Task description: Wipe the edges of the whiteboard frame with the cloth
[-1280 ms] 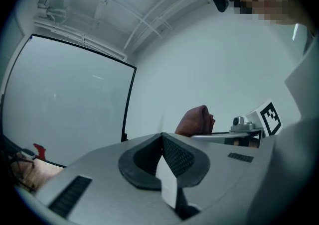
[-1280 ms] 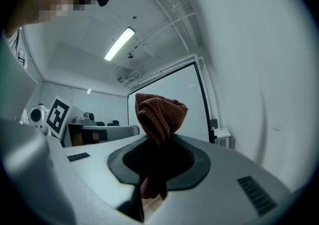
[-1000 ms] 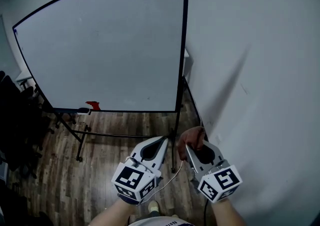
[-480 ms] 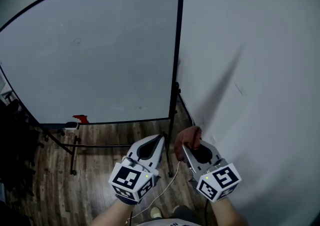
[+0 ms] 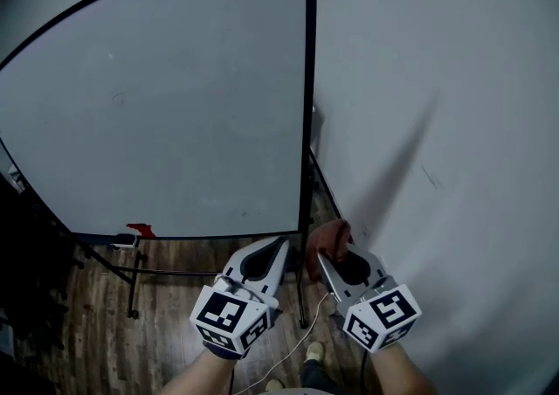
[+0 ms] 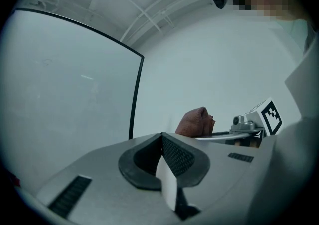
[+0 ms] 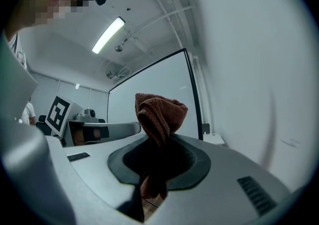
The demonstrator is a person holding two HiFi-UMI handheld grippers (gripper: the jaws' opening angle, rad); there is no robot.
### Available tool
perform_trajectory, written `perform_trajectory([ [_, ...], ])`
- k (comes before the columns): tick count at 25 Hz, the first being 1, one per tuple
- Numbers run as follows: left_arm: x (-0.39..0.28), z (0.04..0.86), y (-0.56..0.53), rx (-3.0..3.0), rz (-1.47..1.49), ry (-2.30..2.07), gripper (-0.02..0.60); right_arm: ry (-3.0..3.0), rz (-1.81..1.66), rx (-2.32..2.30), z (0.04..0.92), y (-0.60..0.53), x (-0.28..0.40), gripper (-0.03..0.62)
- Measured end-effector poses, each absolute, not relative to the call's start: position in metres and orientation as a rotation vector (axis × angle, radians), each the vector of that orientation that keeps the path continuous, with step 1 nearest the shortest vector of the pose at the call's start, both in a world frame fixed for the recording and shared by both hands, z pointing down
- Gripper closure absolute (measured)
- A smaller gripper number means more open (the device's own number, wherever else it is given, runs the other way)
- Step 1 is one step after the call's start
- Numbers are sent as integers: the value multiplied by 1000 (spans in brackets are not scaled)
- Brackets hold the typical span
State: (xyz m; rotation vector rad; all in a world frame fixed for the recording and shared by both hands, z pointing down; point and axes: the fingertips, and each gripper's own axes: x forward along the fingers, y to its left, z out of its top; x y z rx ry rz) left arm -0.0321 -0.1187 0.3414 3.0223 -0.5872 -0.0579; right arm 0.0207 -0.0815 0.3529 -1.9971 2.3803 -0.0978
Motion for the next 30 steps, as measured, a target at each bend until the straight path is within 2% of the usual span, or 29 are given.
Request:
perform_trajectory([
  [16, 67, 300, -199, 3018, -57, -798, 574, 2589, 62, -1829, 297, -183, 118, 519],
  [30, 97, 252, -231, 3093, -62, -737, 574, 2638, 426, -1874, 165, -238, 154, 519],
])
